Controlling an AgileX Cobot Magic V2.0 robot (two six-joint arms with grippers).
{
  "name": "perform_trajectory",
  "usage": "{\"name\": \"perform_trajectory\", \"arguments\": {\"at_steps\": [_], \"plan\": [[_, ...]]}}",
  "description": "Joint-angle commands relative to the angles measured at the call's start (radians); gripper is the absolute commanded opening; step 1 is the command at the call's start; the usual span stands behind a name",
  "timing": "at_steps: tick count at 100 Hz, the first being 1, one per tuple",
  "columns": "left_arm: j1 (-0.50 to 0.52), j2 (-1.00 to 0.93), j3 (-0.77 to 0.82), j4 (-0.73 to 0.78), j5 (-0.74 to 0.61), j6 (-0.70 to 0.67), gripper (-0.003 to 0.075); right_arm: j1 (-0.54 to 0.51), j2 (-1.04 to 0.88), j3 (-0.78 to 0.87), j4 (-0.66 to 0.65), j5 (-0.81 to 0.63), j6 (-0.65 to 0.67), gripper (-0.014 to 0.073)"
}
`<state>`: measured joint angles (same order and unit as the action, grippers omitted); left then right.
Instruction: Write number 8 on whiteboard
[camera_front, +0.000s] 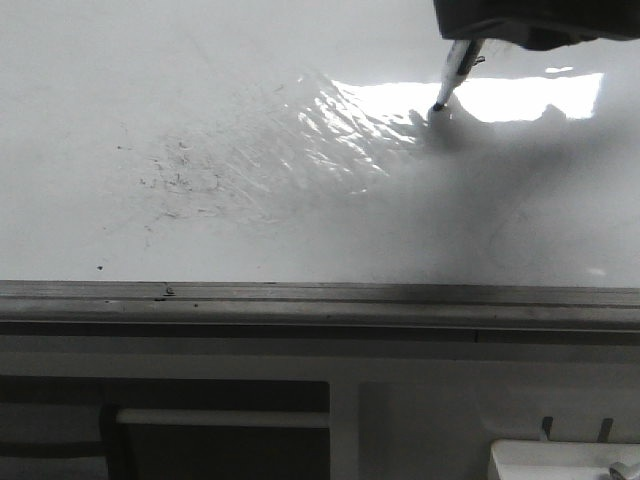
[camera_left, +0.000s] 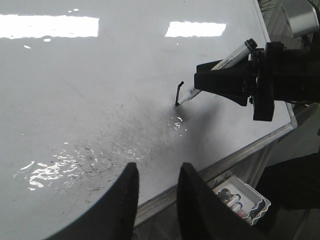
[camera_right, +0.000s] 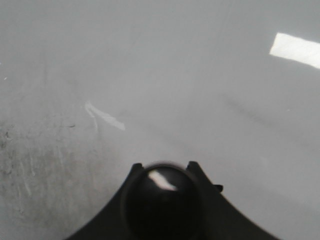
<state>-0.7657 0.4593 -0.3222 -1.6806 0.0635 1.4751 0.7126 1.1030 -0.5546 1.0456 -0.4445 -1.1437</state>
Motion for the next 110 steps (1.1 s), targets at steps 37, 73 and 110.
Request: {"name": "perform_trajectory", "arguments": {"at_steps": [37, 73, 110], "plan": [[-0.007, 0.002, -0.026, -0.008, 0.032, -0.010, 0.0165, -0.048, -0.151, 0.005, 0.553, -0.108, -0.549, -0.0071], [-0.007, 0.002, -0.026, -0.008, 0.052, -0.010, 0.0165, -0.048, -0.084, -0.002, 0.536, 0.035, -0.549, -0.0064], [-0.007, 0.002, -0.026, -0.008, 0.057, -0.010, 0.0165, -0.048, -0.047, -0.168, 0.478, -0.025, -0.558, -0.0064]]}}
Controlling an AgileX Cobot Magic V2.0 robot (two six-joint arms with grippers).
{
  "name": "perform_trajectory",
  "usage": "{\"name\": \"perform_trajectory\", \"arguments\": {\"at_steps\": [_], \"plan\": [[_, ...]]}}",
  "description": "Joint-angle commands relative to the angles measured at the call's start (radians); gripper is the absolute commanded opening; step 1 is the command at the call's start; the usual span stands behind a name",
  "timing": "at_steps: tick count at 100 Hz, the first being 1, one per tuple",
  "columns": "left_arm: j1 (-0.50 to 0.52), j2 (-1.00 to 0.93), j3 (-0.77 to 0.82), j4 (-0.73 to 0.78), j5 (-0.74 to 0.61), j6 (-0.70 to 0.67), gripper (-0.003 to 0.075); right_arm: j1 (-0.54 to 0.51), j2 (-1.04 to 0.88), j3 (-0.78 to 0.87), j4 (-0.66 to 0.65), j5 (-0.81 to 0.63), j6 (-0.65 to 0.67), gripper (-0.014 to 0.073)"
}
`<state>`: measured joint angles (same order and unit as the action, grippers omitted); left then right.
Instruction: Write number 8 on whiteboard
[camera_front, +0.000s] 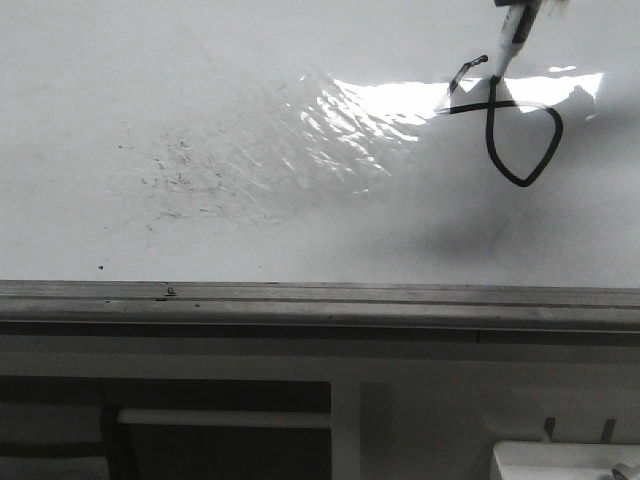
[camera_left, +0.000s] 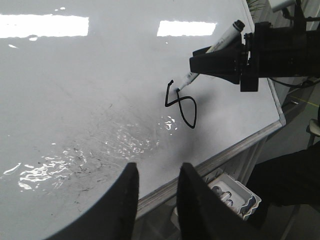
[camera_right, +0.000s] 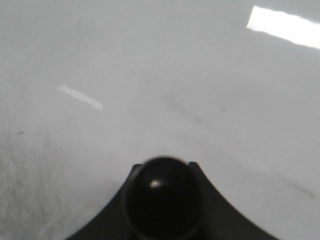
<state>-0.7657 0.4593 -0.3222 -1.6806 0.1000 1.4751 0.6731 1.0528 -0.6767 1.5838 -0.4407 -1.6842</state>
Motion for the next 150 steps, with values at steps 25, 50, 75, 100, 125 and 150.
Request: {"name": "perform_trajectory", "arguments": {"at_steps": [25, 50, 75, 100, 125, 150], "plan": [[-0.007, 0.002, -0.026, -0.008, 0.020, -0.010, 0.0165, -0.008, -0.055, -0.049, -0.060, 0.037, -0.019, -0.0064], [-0.007, 0.002, -0.026, -0.008, 0.020, -0.010, 0.0165, -0.008, -0.325, -0.049, -0.060, 0.215, -0.019, -0.0064], [-0.007, 0.065, -0.041, 0.064, 0.184, 0.013, 0.0272, -0.008, -0.391, -0.040, -0.015, 0.276, -0.019, -0.0065], [-0.007, 0.290, -0.156, 0.119, 0.357, 0.027, 0.0452, -0.008, -0.235, 0.031, 0.010, 0.690, -0.019, -0.0064], [-0.007, 0.496, -0.300, 0.316, 0.531, 0.052, 0.0440, -0.008, -0.113, 0.035, -0.167, 0.938, -0.006, -0.0065], [-0.007, 0.615, -0.377, 0.312, 0.589, 0.079, 0.0440, -0.008, -0.107, 0.035, -0.193, 0.991, 0.003, -0.0065]]}}
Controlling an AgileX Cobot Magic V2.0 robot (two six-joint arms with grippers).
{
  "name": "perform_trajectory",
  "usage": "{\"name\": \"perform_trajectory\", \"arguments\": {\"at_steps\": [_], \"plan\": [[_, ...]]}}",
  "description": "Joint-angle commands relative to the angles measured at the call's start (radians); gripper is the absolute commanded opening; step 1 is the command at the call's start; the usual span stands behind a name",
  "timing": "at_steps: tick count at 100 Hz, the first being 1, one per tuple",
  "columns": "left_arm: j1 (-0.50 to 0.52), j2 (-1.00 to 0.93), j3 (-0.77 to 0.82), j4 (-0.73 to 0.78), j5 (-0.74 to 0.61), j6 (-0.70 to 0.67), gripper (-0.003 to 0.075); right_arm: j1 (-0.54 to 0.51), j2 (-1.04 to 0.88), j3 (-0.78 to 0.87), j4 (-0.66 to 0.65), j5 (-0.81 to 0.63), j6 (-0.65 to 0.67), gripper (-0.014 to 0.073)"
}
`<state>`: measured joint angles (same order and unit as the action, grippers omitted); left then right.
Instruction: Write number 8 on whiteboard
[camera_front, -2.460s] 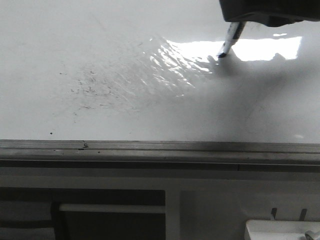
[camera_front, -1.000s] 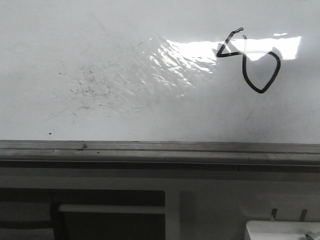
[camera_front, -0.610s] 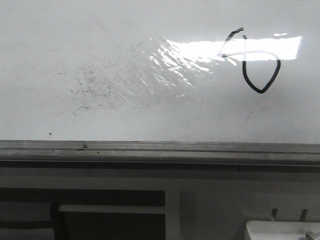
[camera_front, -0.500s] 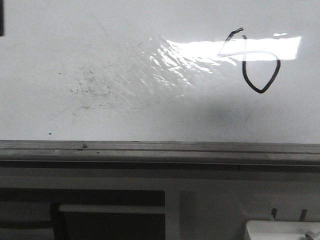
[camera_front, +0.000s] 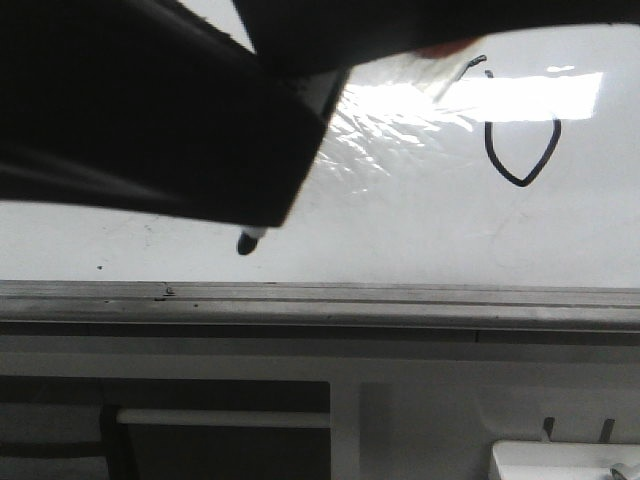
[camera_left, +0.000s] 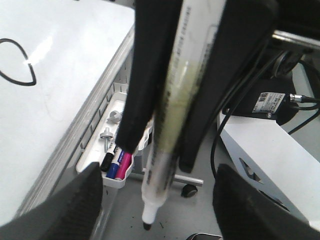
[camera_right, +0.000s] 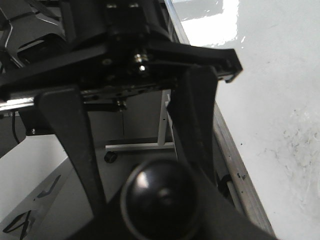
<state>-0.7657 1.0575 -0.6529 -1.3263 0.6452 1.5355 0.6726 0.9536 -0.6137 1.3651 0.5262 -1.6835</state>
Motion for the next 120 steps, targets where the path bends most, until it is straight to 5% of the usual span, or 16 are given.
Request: {"name": "perform_trajectory", "arguments": {"at_steps": [1, 20, 42, 62, 79, 85, 94, 111, 120], "plan": [[-0.007, 0.022, -0.049, -0.042, 0.047, 0.021, 0.0440, -0.008, -0.008, -0.027, 0.025, 0.030, 0.002, -0.0065], [-0.007, 0.081, -0.058, -0.043, 0.077, 0.021, 0.0411, -0.008, -0.008, -0.027, 0.025, 0.038, 0.002, -0.0065], [-0.007, 0.103, -0.061, -0.110, 0.080, 0.031, 0.0211, -0.008, -0.008, -0.027, 0.025, 0.061, 0.002, -0.0065], [-0.007, 0.103, -0.061, -0.177, 0.129, 0.126, 0.0200, -0.008, -0.008, -0.027, 0.025, 0.065, 0.009, -0.0065], [-0.007, 0.103, -0.061, -0.177, 0.130, 0.126, -0.0023, -0.008, -0.008, -0.027, 0.025, 0.057, 0.055, -0.0062], [-0.007, 0.103, -0.061, -0.177, 0.130, 0.126, -0.0020, -0.008, -0.008, -0.027, 0.025, 0.047, 0.078, -0.0048], [-0.007, 0.103, -0.061, -0.177, 0.130, 0.125, -0.0020, -0.008, -0.008, -0.027, 0.025, 0.043, 0.080, 0.0070], [-0.007, 0.103, -0.052, -0.201, 0.134, 0.125, -0.0020, -0.008, -0.012, -0.027, 0.039, 0.014, 0.088, 0.0525], [-0.005, 0.103, -0.024, -0.225, 0.119, 0.125, -0.0020, -0.008, -0.029, -0.027, 0.070, 0.011, 0.088, 0.0650]]}}
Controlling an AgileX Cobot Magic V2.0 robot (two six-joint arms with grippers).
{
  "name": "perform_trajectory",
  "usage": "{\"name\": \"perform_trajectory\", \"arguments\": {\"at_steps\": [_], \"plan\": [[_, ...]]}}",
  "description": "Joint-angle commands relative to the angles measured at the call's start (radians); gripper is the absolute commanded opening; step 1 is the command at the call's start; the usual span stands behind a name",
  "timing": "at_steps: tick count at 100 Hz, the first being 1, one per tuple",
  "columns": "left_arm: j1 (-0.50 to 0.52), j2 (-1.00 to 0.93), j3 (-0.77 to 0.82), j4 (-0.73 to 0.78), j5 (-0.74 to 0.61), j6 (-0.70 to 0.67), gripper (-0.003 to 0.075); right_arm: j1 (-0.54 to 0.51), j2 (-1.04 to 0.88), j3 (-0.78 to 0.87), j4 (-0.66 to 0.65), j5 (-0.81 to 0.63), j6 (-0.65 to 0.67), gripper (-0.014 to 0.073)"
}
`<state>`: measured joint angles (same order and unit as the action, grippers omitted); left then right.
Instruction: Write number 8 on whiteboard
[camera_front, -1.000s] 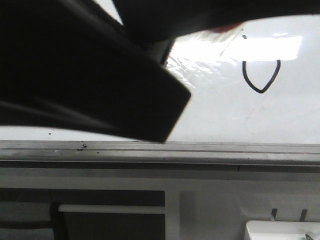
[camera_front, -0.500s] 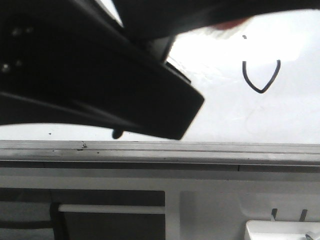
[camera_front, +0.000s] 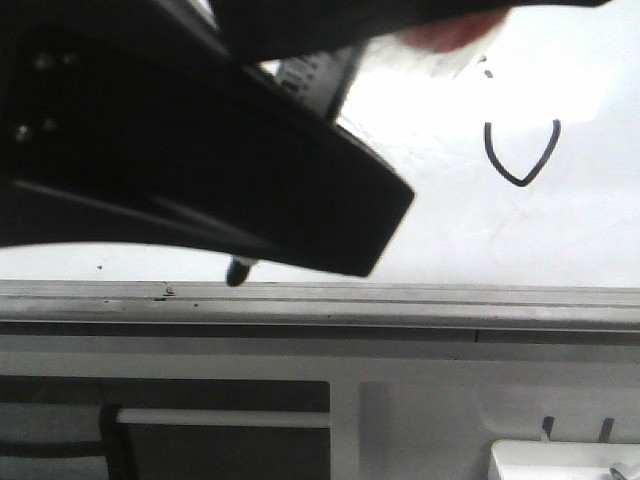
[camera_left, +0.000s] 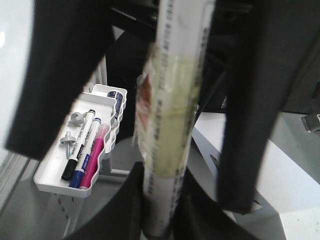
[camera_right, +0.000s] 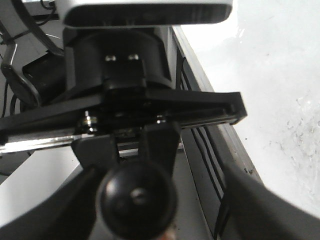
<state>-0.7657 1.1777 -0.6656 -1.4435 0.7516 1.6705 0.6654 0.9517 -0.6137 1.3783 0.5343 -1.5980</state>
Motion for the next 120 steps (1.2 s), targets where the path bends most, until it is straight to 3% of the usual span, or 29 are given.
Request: {"name": "perform_trajectory", "arguments": {"at_steps": [1, 16, 38, 55, 67, 88, 106, 120], "plan": [[-0.005, -0.017, -0.008, -0.110, 0.010, -0.010, -0.0020, 0.000, -0.030, -0.027, 0.056, 0.002, 0.002, 0.0661], [-0.005, -0.020, 0.051, -0.176, 0.004, 0.017, -0.0020, 0.000, -0.085, -0.027, 0.060, -0.075, 0.002, 0.0670], [-0.005, -0.020, 0.110, -0.263, 0.045, 0.052, -0.0020, 0.000, -0.192, -0.027, 0.055, -0.318, 0.002, 0.0670], [-0.005, -0.020, 0.129, -0.267, -0.007, 0.052, -0.0020, 0.000, -0.272, -0.027, 0.060, -0.326, 0.002, 0.0648], [-0.005, -0.020, 0.132, -0.285, -0.107, 0.050, -0.0020, 0.000, -0.308, -0.027, 0.084, -0.344, 0.003, 0.0497], [-0.005, -0.020, 0.123, -0.423, -0.350, 0.050, -0.0020, 0.000, -0.340, -0.027, 0.086, -0.382, 0.003, -0.0059], [-0.005, -0.008, 0.051, -0.423, -0.513, 0.040, -0.0020, 0.000, -0.340, -0.027, 0.086, -0.391, 0.003, -0.0064], [-0.005, 0.051, -0.025, -0.423, -0.566, 0.003, -0.0020, 0.000, -0.340, -0.027, 0.086, -0.422, 0.003, -0.0064]]}}
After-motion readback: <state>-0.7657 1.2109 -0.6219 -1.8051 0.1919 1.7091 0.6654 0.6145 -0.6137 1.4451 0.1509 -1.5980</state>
